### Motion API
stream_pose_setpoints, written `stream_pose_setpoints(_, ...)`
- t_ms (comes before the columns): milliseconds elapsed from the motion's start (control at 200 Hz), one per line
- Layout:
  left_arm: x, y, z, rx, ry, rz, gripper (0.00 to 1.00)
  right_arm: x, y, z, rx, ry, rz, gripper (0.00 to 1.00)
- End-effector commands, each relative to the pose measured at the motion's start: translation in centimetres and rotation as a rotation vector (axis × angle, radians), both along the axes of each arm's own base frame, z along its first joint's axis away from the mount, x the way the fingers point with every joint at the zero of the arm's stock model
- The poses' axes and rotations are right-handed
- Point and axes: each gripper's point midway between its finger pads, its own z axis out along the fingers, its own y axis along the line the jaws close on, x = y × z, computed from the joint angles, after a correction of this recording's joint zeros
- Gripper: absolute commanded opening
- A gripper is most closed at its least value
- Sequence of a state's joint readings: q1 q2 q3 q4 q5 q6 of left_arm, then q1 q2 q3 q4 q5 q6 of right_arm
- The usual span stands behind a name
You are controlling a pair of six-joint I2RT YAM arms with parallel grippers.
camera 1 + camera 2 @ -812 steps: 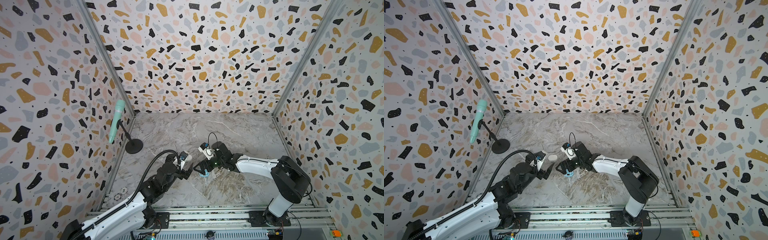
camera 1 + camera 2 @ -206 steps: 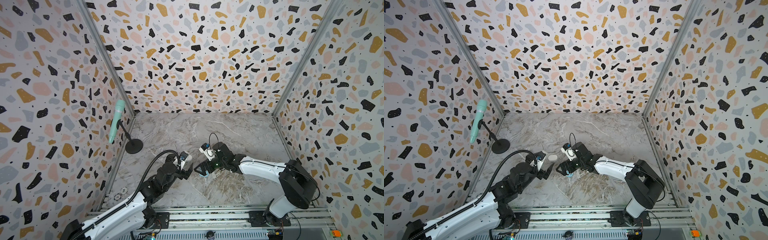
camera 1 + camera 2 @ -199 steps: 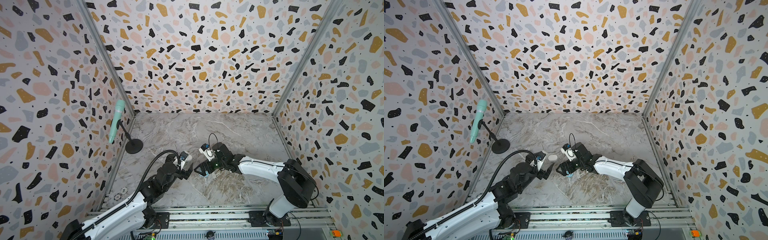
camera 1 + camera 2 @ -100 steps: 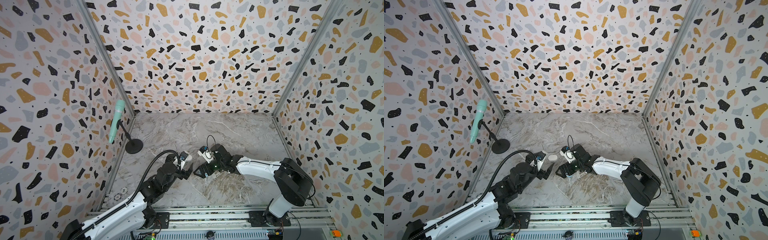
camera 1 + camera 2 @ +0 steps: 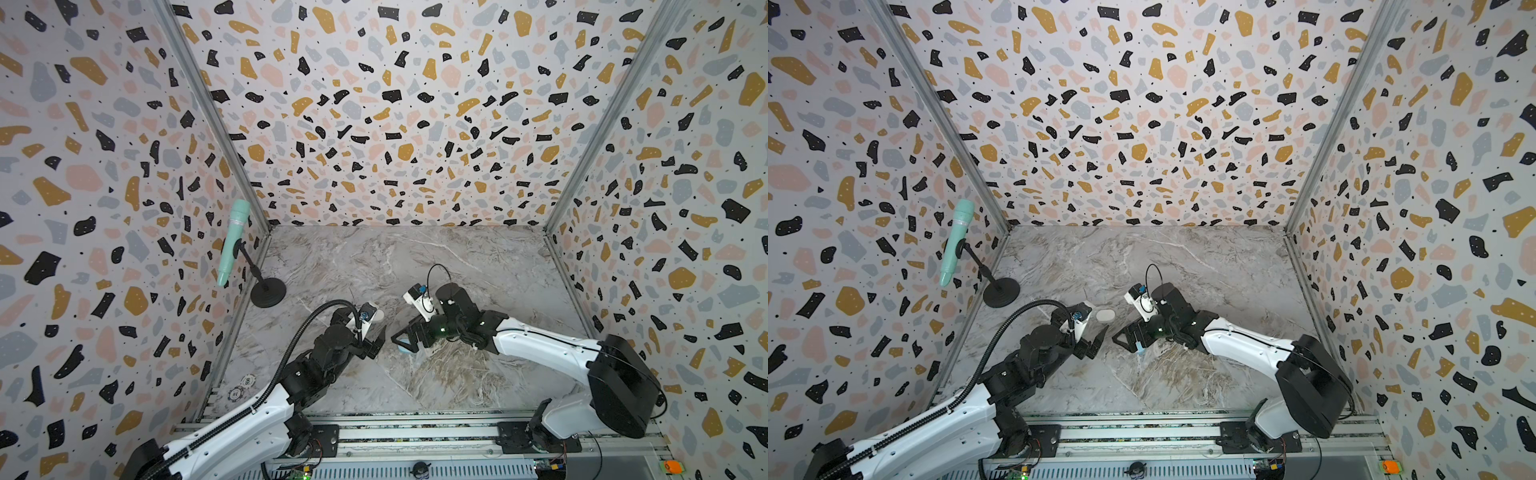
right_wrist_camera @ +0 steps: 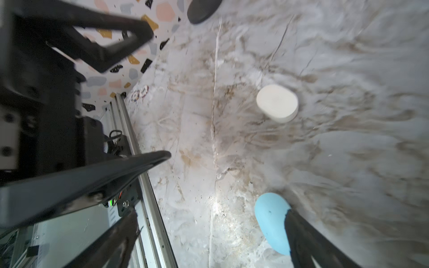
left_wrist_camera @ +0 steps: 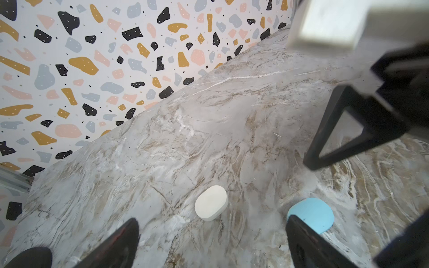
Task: Insert wireless bluetooth earbuds into charging case
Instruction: Close the charging case at the center of the table, then reset both arms
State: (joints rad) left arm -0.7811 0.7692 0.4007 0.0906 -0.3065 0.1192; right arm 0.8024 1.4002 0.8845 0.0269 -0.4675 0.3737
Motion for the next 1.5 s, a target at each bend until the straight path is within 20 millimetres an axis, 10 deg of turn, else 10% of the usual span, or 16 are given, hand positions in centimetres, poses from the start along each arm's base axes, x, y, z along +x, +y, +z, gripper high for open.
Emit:
stream_pose_setpoints(0, 0.4, 0.3, 1.9, -0.047, -0.051, 0.038, 1.0, 2.6, -2.1, 4.4, 0.052, -0.094, -0.078, 0.99)
stream_pose_setpoints(355, 1.5, 3.1, 4.5, -0.18, -0.111, 0.228, 1.0, 9.8, -9.8, 8.1, 0.076, -0.233, -0.37, 0.99)
stream_pose_setpoints(771, 2.8, 6.3, 7.2, -0.363, -0.086, 0.509, 1.0, 13.1, -18.2, 10.8, -0.017, -0.541, -0.733, 0.99)
stream_pose_setpoints(1191, 5.5, 11.4, 4.1, -0.301, -0.125, 0.741, 1.0, 15.1, -31.1, 4.6, -0.239, -0.567, -1.15, 0.99)
stream_pose_setpoints(1497, 7.3, 16.2, 1.6, -0.247, -0.121, 0.838, 1.0, 15.1, -34.4, 0.3, -0.328, -0.612, -1.23, 0.99)
